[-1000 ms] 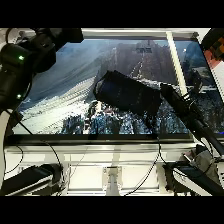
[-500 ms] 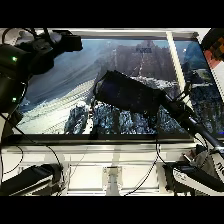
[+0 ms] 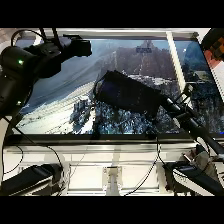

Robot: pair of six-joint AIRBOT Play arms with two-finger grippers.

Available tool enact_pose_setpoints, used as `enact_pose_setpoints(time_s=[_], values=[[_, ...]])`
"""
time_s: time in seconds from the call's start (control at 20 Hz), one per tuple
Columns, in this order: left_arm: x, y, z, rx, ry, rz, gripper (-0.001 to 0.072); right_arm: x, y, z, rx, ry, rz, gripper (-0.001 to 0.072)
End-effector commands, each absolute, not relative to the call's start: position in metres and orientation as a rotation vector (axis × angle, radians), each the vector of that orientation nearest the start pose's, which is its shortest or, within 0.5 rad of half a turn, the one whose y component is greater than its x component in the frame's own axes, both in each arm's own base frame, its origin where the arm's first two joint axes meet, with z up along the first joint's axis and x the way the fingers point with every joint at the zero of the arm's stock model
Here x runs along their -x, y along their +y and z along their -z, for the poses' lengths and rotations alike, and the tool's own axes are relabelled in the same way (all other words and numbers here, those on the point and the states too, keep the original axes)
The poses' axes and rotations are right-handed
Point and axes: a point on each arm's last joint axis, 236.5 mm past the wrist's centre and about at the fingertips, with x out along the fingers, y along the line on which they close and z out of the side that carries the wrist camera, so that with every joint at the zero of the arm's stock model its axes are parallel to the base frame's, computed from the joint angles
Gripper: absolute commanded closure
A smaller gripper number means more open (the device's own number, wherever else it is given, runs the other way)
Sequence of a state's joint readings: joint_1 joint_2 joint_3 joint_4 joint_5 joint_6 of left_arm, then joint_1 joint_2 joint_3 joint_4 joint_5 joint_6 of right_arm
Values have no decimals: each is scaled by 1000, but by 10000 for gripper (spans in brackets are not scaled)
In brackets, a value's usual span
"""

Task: Fold the clothes and pants, and hang the long-sleeved shirts on hangers.

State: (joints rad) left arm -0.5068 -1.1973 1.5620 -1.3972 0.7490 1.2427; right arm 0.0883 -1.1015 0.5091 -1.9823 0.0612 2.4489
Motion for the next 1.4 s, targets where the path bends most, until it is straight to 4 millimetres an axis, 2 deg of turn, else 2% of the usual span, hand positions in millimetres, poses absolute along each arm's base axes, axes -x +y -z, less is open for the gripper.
enact_pose_setpoints(time_s=[0.0,0.05,0.1,0.2,0.35,0.5,0.55,0.65,0.8,0.9,1.0,1.05,1.1,1.15,1.2,1.35], values=[[-442,-220,-287,79,399,358,698,-364,16,70,-53,898,77,681],[-441,-221,-287,86,402,362,698,-346,8,82,-94,988,125,682],[-440,-224,-286,102,409,372,698,-334,10,89,-161,1049,136,684],[-438,-228,-286,123,417,385,698,-335,35,87,-311,1065,20,685],[-436,-232,-285,146,427,399,697,-343,78,53,-540,1029,-234,684],[-435,-233,-285,154,432,405,698,-339,91,13,-735,985,-460,684],[-434,-234,-285,157,434,407,698,-335,90,-2,-810,958,-529,684],[-435,-234,-285,157,434,406,698,-333,72,-22,-957,900,-587,683],[-435,-234,-285,157,434,406,698,-330,44,-28,-1132,856,-608,682],[-435,-234,-285,157,434,406,698,-332,35,-17,-1219,864,-605,678],[-435,-234,-285,157,434,406,698,-347,15,16,-1236,878,-447,649],[-435,-234,-285,157,434,406,698,-352,7,24,-1231,873,-391,627],[-435,-234,-285,157,434,406,698,-350,8,25,-1239,883,-390,457],[-435,-234,-285,156,434,406,698,-351,7,25,-1262,890,-376,130],[-435,-234,-285,156,434,406,697,-353,6,30,-1273,899,-343,22],[-435,-234,-285,157,434,406,698,-349,19,49,-1247,990,-301,7]])
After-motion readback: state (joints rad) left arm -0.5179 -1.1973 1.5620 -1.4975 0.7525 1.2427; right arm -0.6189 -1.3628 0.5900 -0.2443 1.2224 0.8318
